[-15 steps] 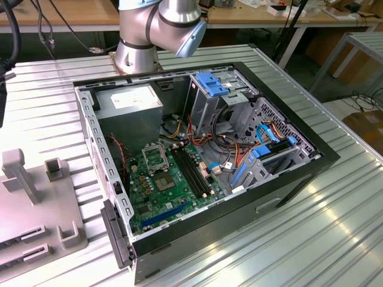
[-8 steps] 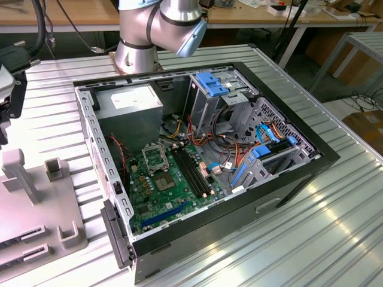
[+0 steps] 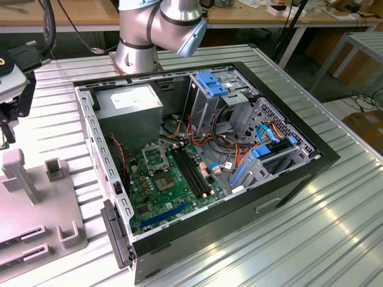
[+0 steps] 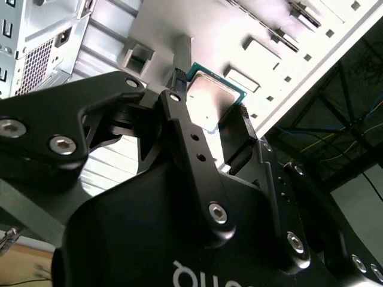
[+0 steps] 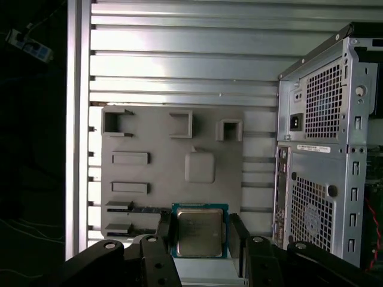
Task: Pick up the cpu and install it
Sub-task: 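Pick up the cpu and move it towards the insertion slot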
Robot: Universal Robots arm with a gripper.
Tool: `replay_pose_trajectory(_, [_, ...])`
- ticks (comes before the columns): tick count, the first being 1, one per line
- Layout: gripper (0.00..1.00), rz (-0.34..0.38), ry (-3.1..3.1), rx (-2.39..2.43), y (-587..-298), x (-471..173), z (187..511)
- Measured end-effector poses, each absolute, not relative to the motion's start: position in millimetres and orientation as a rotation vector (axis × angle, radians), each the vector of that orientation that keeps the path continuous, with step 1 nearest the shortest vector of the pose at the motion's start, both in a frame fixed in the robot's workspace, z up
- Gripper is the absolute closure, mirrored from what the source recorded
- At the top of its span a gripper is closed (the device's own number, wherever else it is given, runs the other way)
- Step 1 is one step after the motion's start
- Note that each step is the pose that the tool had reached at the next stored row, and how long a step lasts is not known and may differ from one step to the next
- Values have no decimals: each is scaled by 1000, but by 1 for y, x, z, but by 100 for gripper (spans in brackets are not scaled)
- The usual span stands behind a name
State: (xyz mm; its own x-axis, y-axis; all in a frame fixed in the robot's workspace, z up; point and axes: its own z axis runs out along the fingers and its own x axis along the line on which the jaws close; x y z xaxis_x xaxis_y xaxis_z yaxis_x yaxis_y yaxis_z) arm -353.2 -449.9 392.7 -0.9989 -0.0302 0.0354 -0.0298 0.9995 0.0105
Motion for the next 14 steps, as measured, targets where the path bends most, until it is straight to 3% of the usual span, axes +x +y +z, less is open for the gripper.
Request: replay_pose_trajectory(14, [53,-16,-3106,47,-450,-337,393])
